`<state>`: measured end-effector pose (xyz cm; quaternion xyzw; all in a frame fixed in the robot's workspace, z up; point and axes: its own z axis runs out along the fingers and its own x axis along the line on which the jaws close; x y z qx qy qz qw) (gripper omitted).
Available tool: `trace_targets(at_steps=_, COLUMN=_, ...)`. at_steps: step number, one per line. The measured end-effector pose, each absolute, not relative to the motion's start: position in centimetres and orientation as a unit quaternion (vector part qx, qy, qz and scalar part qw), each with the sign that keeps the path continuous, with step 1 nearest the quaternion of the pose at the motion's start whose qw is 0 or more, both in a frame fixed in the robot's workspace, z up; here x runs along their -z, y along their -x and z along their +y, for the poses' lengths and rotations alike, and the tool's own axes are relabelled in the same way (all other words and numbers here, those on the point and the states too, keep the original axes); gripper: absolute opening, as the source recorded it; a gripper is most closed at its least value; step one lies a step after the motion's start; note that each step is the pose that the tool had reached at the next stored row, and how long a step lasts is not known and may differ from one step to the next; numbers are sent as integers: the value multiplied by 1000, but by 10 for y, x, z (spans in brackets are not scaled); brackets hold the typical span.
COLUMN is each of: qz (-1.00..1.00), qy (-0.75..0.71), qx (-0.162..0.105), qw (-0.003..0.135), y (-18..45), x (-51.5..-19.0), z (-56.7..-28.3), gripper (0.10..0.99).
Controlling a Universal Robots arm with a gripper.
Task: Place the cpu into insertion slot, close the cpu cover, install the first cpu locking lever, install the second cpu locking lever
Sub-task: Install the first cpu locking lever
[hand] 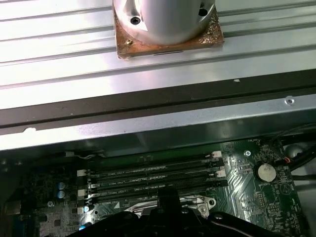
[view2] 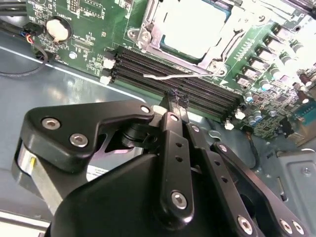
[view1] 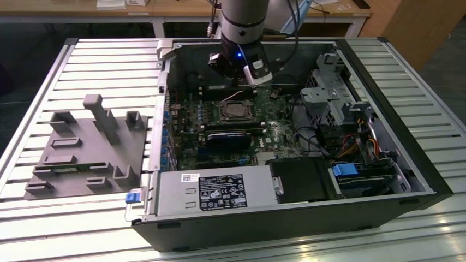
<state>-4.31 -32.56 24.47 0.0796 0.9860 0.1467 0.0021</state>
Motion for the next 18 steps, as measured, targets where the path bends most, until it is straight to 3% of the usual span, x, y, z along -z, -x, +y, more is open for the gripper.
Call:
trace_targets(at_steps=2, qz=986, qy=-79, qx=-147, qw=5, y=43, x=-245, z=-326, gripper=106)
trace_targets(at_steps=8, qz=985, qy=-73, qx=-150, qw=46, y=50, x=-243, z=-326, gripper=106)
trace_targets(at_steps=18, qz=984, qy=-71, qx=-150, qw=58, y=52, x=-229, z=-326, gripper=106)
